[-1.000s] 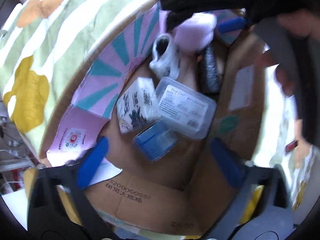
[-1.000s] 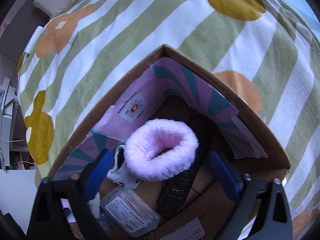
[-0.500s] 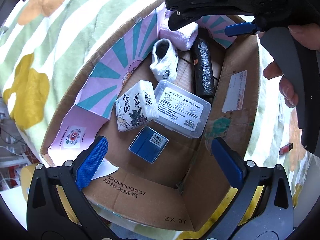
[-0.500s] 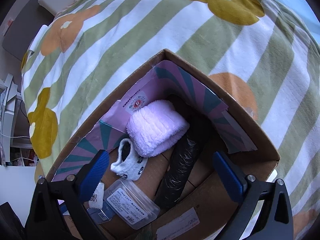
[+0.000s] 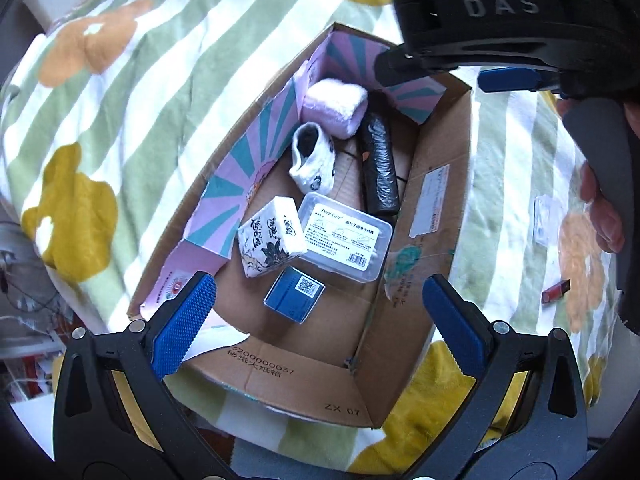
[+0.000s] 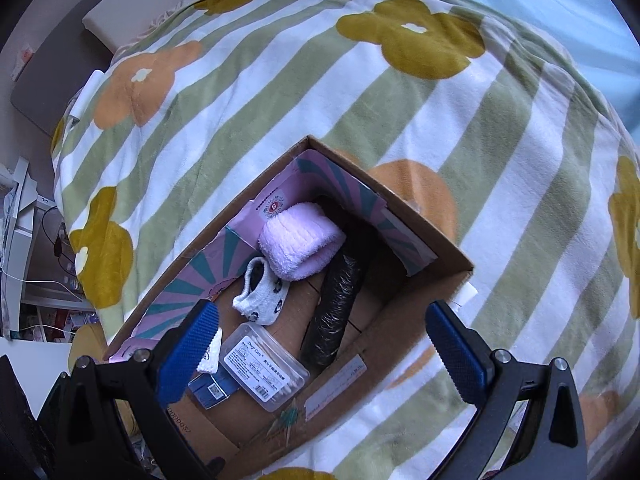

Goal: Organize objects
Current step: 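Withdraw both open tools from the box toward the earphone case and lipstick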

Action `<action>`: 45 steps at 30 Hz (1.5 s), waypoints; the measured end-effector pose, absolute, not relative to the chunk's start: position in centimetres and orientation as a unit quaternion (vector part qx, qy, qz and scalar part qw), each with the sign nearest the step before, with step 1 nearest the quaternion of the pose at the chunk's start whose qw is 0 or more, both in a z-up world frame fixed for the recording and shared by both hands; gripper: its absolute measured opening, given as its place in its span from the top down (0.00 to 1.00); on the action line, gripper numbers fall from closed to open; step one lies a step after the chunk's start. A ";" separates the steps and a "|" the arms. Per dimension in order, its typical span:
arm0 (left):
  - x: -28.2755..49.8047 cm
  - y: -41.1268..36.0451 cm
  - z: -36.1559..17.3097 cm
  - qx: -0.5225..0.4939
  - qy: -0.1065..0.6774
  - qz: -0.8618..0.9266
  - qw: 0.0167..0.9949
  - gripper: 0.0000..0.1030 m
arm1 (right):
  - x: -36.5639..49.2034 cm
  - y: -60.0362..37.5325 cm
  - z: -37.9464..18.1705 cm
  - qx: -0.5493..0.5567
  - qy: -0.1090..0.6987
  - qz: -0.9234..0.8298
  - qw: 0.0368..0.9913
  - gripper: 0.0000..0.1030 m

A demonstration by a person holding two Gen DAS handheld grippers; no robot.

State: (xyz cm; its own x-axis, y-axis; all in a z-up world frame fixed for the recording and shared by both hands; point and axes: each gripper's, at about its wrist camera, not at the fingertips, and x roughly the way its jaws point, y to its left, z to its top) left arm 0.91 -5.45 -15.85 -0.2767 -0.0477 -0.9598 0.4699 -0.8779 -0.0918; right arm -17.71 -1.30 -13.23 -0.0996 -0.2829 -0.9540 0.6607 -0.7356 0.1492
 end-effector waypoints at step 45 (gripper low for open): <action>-6.6 10.0 -4.6 0.523 -0.010 -0.849 -0.077 0.00 | -4.0 30.1 -2.9 0.517 0.001 -0.855 0.029 0.00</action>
